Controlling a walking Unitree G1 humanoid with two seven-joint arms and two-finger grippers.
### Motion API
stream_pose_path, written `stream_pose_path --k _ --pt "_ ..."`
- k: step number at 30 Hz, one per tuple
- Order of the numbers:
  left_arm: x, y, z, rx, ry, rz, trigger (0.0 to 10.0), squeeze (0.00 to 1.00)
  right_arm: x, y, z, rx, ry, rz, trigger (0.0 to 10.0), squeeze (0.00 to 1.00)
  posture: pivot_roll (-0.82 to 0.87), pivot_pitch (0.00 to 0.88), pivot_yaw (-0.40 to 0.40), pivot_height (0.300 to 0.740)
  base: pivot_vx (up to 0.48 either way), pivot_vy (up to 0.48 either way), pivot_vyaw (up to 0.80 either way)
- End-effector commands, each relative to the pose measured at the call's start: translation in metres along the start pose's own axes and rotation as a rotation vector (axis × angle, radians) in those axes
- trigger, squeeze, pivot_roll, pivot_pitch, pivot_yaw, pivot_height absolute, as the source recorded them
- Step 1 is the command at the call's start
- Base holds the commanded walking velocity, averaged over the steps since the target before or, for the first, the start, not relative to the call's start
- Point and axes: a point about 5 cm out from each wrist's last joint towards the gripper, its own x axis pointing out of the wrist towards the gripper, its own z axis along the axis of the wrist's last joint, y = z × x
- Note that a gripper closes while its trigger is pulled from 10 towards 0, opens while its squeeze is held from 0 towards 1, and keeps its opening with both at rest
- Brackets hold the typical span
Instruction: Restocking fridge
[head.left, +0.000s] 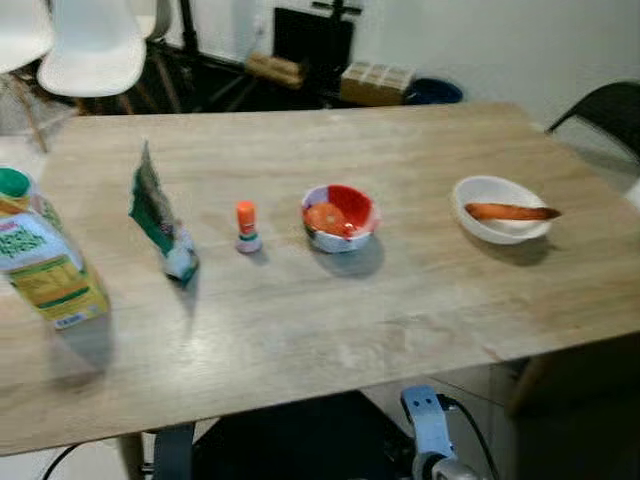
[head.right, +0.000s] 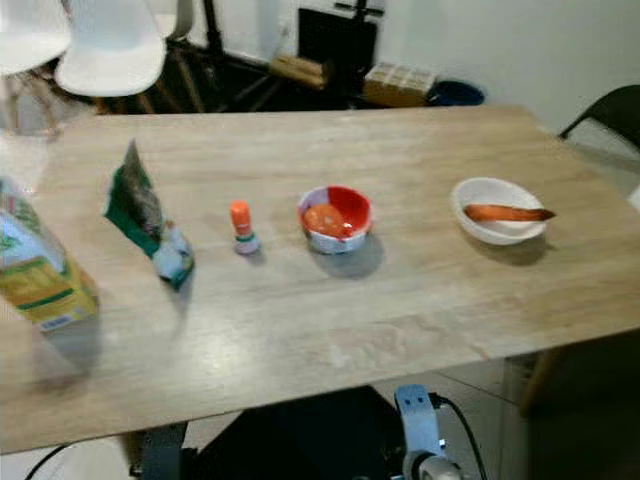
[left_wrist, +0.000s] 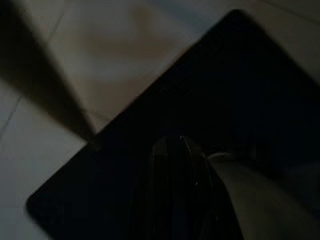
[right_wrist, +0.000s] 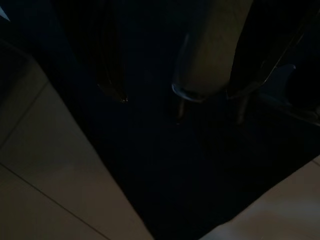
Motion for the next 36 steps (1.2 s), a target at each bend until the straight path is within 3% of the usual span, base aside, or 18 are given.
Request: stream_pose_path --k 1,15,22,23,25,29,36 --pt "-0.007 0.0 -0.017 0.004 0.055 0.001 10.0 0.0 -0.004 -0.004 -0.012 0.003 0.038 -0.014 10.0 0.0 -0.04 0.107 -0.049 0.74 0.0 0.0 0.0" --pt "-0.017 -0.002 -0.036 -0.053 0.094 0.04 10.0 0.0 -0.007 -0.007 -0.018 -0.035 0.047 -0.007 10.0 0.0 -0.04 0.1 -0.06 0.74 0.0 0.0 0.0" --pt "-0.019 0.005 -0.04 -0.09 0.105 0.096 10.0 0.0 -0.006 -0.011 -0.016 -0.055 0.06 -0.008 10.0 0.0 -0.04 0.104 -0.064 0.74 0.0 0.0 0.0" --pt "-0.02 0.008 -0.041 -0.1 0.109 0.115 10.0 0.0 -0.007 -0.013 -0.016 -0.058 0.067 -0.013 10.0 0.0 -0.04 0.104 -0.064 0.74 0.0 0.0 0.0" --pt "-0.032 0.03 -0.055 -0.158 0.138 0.228 10.0 0.0 -0.013 -0.033 -0.023 -0.032 0.082 -0.082 10.0 0.0 -0.03 0.114 -0.07 0.74 0.0 0.0 0.0" --pt "-0.045 0.047 -0.066 -0.177 0.162 0.297 10.0 0.0 -0.021 -0.049 -0.031 -0.017 0.098 -0.136 10.0 0.0 -0.02 0.121 -0.075 0.74 0.0 0.0 0.0" --pt "-0.045 0.047 -0.066 -0.168 0.158 0.282 10.0 0.0 -0.025 -0.053 -0.035 0.005 0.091 -0.133 10.0 0.0 -0.02 0.124 -0.079 0.74 0.0 0.0 0.0"
